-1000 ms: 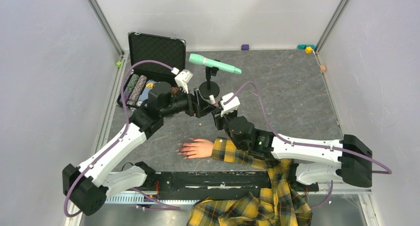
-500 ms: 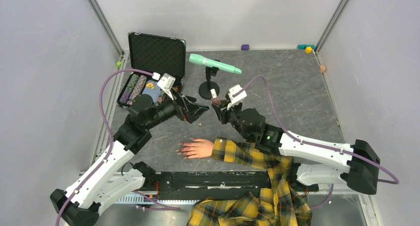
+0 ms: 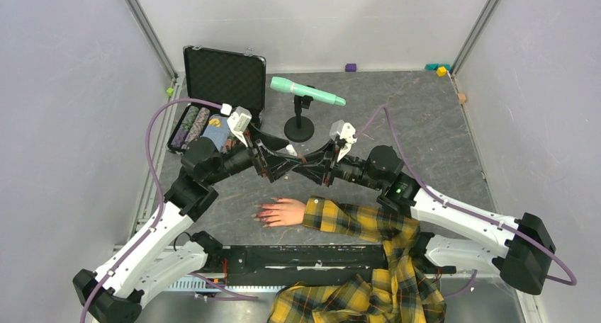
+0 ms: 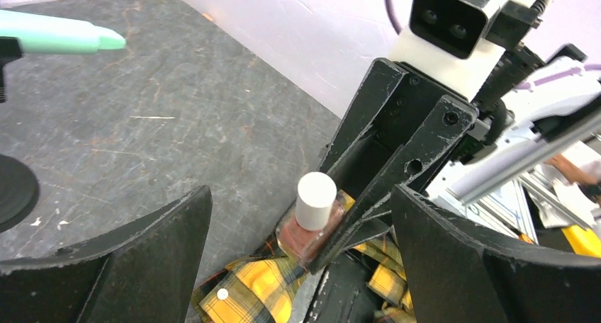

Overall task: Paint the nails
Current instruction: Unscrew the nail polish bottle.

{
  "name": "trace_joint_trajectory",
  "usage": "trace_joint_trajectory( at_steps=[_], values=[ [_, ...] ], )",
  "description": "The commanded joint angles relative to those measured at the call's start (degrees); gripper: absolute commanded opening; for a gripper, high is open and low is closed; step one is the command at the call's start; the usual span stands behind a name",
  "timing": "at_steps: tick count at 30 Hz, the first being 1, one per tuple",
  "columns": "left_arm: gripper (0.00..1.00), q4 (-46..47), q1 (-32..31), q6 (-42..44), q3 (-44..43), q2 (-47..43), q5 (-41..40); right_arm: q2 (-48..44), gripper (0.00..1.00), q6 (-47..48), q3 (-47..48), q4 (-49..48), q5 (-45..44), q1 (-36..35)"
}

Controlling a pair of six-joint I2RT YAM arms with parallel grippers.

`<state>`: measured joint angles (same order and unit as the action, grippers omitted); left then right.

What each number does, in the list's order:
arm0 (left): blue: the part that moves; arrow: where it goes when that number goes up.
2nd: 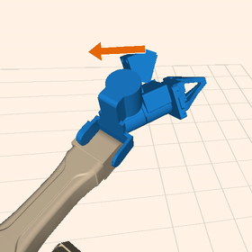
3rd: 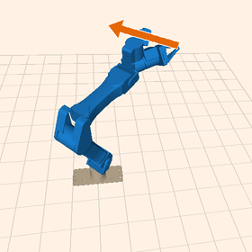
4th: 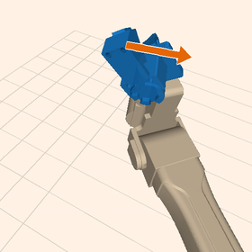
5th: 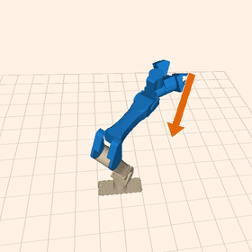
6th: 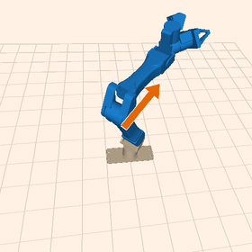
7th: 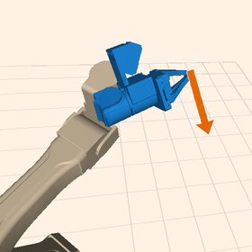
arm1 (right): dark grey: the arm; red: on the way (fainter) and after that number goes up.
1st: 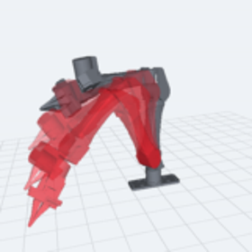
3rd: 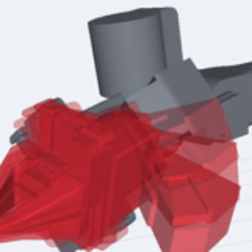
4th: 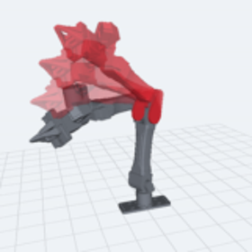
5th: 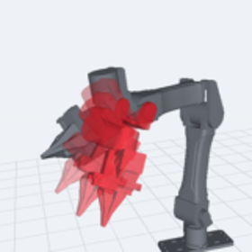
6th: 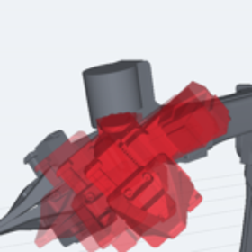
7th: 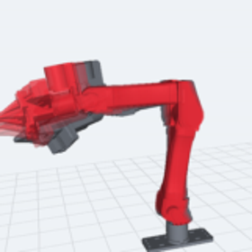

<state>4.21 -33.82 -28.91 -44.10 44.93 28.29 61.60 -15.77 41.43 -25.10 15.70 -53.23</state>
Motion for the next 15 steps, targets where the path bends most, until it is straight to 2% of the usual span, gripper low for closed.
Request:
trace_joint_trajectory(
  at_steps=[1,6,15],
  values=[
    [1.00,7.3,0.0,-2.2,0.3,0.1,7.4,-0.3,0.00,-3.3,-0.4,-8.5,11.4,0.8],
    [0.86,10.7,0.0,-3.9,0.9,0.8,10.7,-0.1,0.00,-5.1,-0.8,-10.1,12.4,1.3],
    [0.63,11.5,0.1,-3.8,1.3,0.2,11.0,0.5,0.00,-5.6,-0.6,-10.0,12.1,1.6]
  ],
)
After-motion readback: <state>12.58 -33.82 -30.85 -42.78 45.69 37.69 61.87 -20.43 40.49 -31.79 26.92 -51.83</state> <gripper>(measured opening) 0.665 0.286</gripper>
